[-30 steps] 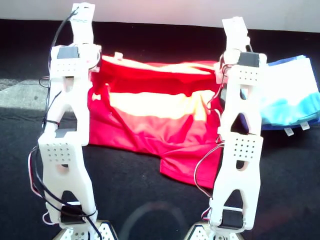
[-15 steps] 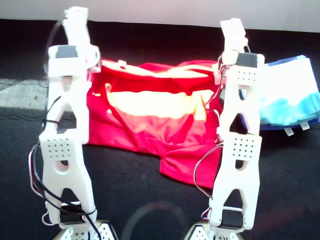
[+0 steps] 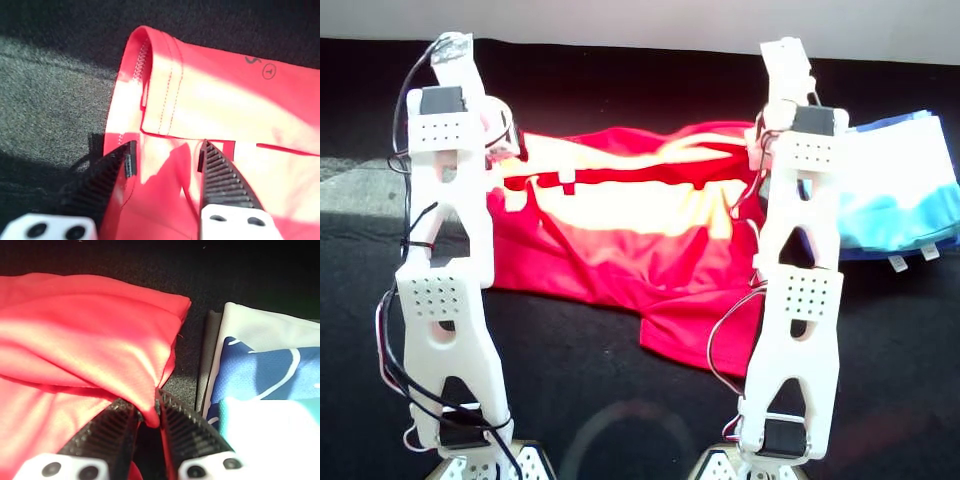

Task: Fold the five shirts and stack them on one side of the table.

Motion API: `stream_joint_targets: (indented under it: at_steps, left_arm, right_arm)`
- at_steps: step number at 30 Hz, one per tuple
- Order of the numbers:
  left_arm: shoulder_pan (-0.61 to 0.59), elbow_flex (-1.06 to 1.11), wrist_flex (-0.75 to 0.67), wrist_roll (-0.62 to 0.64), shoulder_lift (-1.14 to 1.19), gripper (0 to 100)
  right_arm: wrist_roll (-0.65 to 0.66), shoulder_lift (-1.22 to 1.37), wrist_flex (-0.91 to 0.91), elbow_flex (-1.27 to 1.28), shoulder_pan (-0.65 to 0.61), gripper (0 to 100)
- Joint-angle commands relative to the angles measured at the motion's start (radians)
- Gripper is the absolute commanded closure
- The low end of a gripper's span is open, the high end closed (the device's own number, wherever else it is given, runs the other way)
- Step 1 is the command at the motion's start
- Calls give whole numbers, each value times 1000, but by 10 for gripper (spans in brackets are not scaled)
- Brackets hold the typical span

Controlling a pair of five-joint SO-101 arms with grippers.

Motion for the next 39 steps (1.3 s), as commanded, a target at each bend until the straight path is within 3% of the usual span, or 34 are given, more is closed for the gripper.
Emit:
stream_joint_targets:
  at_steps: [1,6,14,30,39]
  left_arm:
    - [24,-41,-5,43,45,780]
    - [36,-71,-23,46,157,780]
    - [38,-326,-40,43,199,780]
    - [39,-254,-35,15,200,780]
    - [41,-262,97,-46,193,829]
  right_arm:
    - [5,-8,-16,-51,-8,992]
    - [5,-8,-28,-51,-5,992]
    - [5,-8,-30,-48,-7,992]
    - [5,-8,-25,-51,-5,992]
    - [5,-8,-27,-51,-4,992]
